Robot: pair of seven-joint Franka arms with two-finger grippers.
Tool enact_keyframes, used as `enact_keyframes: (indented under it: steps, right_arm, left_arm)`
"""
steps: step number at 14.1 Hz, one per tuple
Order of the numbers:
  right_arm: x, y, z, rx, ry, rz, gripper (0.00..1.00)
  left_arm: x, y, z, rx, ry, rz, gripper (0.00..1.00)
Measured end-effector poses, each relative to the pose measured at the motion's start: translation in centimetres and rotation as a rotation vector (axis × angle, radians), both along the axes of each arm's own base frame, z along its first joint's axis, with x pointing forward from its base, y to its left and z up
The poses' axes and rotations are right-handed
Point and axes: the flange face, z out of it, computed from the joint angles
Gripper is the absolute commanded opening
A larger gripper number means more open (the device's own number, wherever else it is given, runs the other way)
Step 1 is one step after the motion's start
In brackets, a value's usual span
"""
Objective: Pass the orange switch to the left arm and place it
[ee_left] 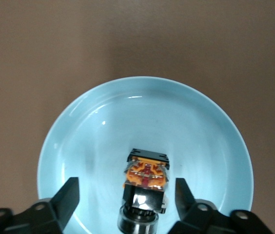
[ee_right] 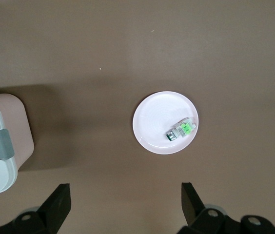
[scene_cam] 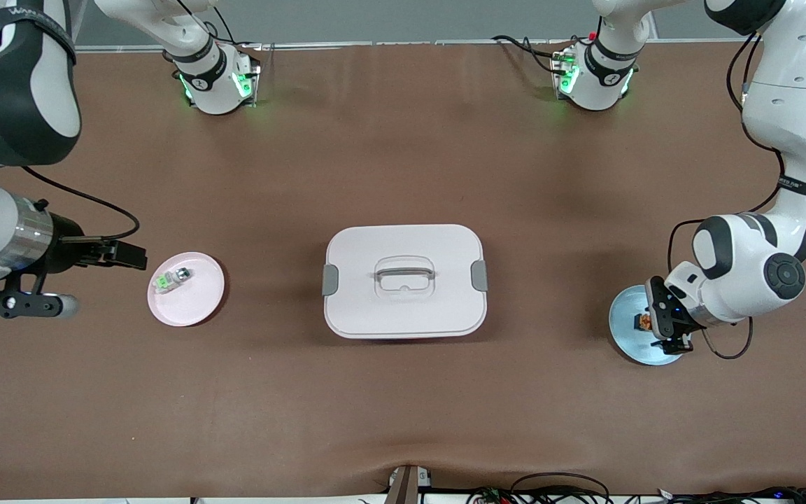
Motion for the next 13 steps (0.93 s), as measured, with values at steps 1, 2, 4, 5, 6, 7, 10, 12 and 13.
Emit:
enact_keyframes:
  steps: [1, 2, 4, 5, 6, 7, 10, 12, 13]
  right_arm:
    - [0.0, -0.2, 0.1, -0.01, -0.003, -0.001, 1.0]
    - [0.0, -0.3, 0.2, -0.021, -0.005, -0.001, 1.0]
    - [-0.1, -0.4, 0.3, -0.032, -0.008, -0.004, 1.0]
    - [-0.2, -0.5, 0.7, -0.033, -0.014, -0.005, 1.0]
    - [-0.4, -0.7, 1.4, -0.033, -0.026, -0.007, 1.0]
    - [-0.7, -0.8, 2.4, -0.031, -0.042, -0.009, 1.0]
    - [-2.4, -1.8, 5.9, -0.025, -0.08, -0.021, 1.0]
    - [-3.2, -2.9, 6.6, -0.012, -0.054, -0.038, 1.0]
    - [-3.3, -3.4, 6.5, -0.001, -0.038, -0.047, 1.0]
  left_arm:
    - [0.3, -0.1, 1.0, -0.002, -0.012, 0.041, 1.0]
    - [0.5, -0.3, 2.5, -0.004, -0.022, 0.089, 1.0]
    - [0.6, -0.7, 6.1, -0.007, -0.007, 0.226, 1.0]
    - [0.5, -0.9, 8.2, -0.007, 0.006, 0.308, 1.0]
    - [0.3, -1.3, 10.5, -0.008, 0.027, 0.403, 1.0]
    - [-0.1, -1.9, 12.7, -0.007, 0.061, 0.508, 1.0]
    - [-0.9, -4.3, 19.3, 0.008, 0.146, 0.795, 1.0]
    - [-1.5, -5.5, 22.4, 0.012, 0.169, 0.973, 1.0]
    - [-1.9, -6.2, 23.8, 0.012, 0.172, 1.053, 1.0]
